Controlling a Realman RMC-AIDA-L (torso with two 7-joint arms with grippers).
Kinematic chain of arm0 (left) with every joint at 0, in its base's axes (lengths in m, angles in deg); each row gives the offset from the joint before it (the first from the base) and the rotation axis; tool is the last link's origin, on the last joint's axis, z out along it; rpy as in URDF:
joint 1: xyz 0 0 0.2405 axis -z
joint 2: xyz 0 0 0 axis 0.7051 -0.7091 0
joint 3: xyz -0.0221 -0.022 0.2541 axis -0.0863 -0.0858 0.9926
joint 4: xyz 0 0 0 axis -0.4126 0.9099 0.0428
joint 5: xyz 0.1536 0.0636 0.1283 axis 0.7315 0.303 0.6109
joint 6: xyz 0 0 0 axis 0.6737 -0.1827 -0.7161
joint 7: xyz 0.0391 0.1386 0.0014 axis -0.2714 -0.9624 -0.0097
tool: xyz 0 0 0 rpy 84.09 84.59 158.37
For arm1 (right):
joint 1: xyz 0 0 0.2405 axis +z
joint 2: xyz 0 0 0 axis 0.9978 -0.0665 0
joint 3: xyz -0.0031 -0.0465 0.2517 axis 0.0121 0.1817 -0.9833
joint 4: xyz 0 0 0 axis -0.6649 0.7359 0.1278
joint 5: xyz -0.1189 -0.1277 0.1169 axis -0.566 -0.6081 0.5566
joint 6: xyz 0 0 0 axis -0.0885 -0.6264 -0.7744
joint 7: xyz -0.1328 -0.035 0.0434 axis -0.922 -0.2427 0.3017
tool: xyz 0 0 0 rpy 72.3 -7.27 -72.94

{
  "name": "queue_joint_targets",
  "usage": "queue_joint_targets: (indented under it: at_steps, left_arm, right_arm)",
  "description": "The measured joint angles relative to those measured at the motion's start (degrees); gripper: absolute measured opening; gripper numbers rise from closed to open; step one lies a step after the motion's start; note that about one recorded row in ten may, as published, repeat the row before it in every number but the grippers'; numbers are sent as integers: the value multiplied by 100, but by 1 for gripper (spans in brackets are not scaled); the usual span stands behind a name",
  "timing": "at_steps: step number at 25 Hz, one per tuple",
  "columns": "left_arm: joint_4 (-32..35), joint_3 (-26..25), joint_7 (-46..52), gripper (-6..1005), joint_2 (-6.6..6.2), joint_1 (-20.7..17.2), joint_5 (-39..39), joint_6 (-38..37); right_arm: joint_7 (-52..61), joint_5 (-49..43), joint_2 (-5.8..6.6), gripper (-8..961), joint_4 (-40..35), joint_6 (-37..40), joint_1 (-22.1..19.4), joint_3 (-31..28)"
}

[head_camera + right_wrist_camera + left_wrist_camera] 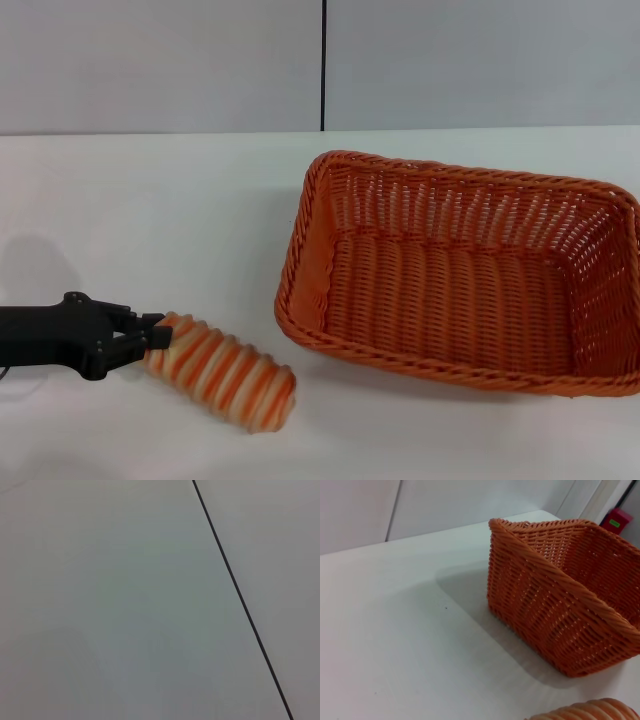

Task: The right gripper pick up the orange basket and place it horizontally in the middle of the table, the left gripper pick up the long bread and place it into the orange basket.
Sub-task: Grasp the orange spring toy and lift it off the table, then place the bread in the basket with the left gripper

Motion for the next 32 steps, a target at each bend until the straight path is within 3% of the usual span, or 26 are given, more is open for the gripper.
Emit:
queue_joint_targets:
  at_steps: [13, 17, 19, 23, 25, 28, 30, 31, 32]
  left_arm:
    - [0, -29, 50, 117, -20, 24, -28, 25]
    - [0, -311, 151, 112, -68, 52, 0, -6]
    - [38, -647, 159, 110, -102, 48, -8, -6]
    - [84, -803, 161, 106, -128, 47, -4, 26]
    - [161, -1384, 157, 104, -188, 55, -25, 98]
    - [161, -1384, 157, 100, -188, 55, -25, 98]
    - [189, -1685, 142, 98, -197, 71, -33, 118]
    - [199, -2575, 102, 97, -172, 177, -132, 219]
    - [199, -2575, 102, 97, -172, 177, -132, 219]
  right_arm:
    - [0, 0, -34, 515, 0, 1, 12, -67]
    - [0, -1, -42, 515, 0, 0, -16, -67]
    - [0, 0, -42, 515, 0, 2, -25, -67]
    - [0, -1, -47, 515, 41, 45, -37, -67]
    - [2, -1, -48, 515, 97, 60, -47, -67]
    - [25, -1, -50, 515, 127, 64, -63, -67]
    - [45, -1, -66, 515, 144, 69, -82, -67]
    - [45, -1, -66, 515, 144, 69, -82, -67]
    - [46, -1, -72, 515, 144, 70, -85, -67]
